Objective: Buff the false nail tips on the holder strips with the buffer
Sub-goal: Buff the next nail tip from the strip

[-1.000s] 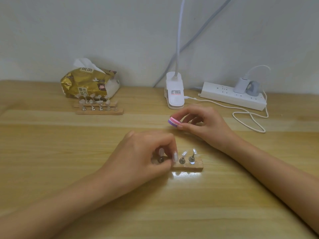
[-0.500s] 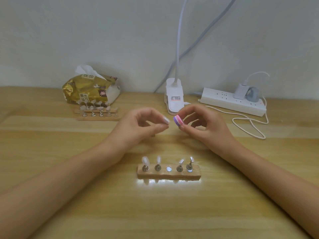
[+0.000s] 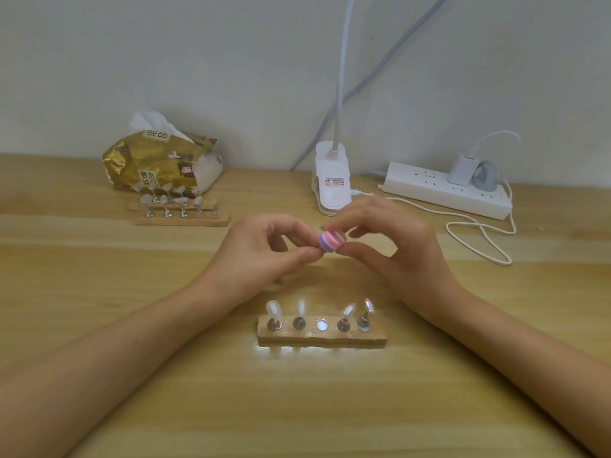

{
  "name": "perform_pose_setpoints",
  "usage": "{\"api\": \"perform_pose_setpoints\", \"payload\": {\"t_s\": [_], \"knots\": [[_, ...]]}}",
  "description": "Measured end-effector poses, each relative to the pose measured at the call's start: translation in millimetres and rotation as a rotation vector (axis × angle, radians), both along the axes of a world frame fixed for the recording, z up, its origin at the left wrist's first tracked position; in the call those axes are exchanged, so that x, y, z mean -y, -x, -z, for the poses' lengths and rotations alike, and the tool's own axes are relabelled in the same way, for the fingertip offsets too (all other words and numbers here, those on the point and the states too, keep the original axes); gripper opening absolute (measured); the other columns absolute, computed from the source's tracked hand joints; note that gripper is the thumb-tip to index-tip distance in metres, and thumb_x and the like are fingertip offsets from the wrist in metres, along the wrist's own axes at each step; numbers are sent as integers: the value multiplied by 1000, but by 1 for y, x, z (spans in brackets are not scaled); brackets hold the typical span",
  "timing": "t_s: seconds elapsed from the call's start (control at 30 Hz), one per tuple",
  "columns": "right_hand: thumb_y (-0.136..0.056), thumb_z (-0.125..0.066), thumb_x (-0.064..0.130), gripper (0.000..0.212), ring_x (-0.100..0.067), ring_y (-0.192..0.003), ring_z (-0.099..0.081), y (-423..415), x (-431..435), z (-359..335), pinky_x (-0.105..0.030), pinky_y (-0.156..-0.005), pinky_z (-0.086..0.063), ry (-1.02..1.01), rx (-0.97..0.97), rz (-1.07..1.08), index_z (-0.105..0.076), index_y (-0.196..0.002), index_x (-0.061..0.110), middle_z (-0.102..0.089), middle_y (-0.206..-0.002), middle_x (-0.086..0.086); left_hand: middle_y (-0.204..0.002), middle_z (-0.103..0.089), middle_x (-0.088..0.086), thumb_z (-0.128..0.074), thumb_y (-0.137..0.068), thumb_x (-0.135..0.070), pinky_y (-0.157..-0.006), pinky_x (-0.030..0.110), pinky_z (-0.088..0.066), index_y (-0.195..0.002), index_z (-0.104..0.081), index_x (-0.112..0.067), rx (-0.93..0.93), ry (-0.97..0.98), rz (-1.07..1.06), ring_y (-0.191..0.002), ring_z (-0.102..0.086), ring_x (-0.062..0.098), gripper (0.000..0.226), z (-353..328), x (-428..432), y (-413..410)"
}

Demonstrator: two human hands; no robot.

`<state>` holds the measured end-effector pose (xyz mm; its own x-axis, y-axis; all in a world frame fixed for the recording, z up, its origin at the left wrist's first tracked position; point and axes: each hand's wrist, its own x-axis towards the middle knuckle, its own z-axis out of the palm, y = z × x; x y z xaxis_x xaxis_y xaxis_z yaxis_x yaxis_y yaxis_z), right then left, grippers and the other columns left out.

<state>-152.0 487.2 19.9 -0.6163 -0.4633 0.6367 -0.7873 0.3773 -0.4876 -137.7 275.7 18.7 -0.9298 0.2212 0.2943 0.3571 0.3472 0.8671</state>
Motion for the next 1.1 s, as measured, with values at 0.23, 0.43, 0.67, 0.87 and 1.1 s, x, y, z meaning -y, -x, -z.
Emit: {"api": "perform_pose_setpoints", "payload": {"t_s": [0.23,0.43,0.67,0.87,1.1], "knots": [[-86,-75,2,12,-19,-91,-64,-2,2,-2,-34,-81,-52,-18,-64,-12,-73,-97,7,-69,-96,-6,-56,-60,-22,-80,-79,-18,-44,9,-33,-78,-76,-23,-15,18,-10,-43,-41,1,6,1,1,0],[-86,-75,2,12,-17,-93,-63,-3,-1,-3,-32,-83,-51,-15,-106,10,-72,-97,6,-68,-96,-6,-49,-55,-25,-79,-80,-22,-43,8,-28,-82,-77,-22,-11,34,8,-40,-37,2,3,-1,0,-3],[-87,-74,0,15,-21,-95,-66,-3,-2,0,-35,-84,-53,-63,-174,-7,-75,-101,7,-67,-99,-7,-41,-48,-21,-79,-78,-29,-43,10,-24,-85,-78,-19,-16,10,14,-39,-32,3,13,-2,0,-6],[-85,-76,4,14,-17,-92,-69,-6,2,-2,-33,-82,-55,-34,-203,-11,-77,-99,8,-71,-96,-7,-41,-47,-20,-78,-81,-25,-43,11,-24,-82,-77,-23,-32,-1,18,-40,-30,4,2,-2,0,-4],[-84,-77,5,17,-11,-88,-67,-6,2,-3,-24,-80,-52,-21,-156,29,-78,-101,9,-73,-93,-5,-42,-48,-18,-79,-78,-25,-43,12,-24,-78,-76,-19,-21,16,14,-41,-30,4,6,0,1,-4]]}}
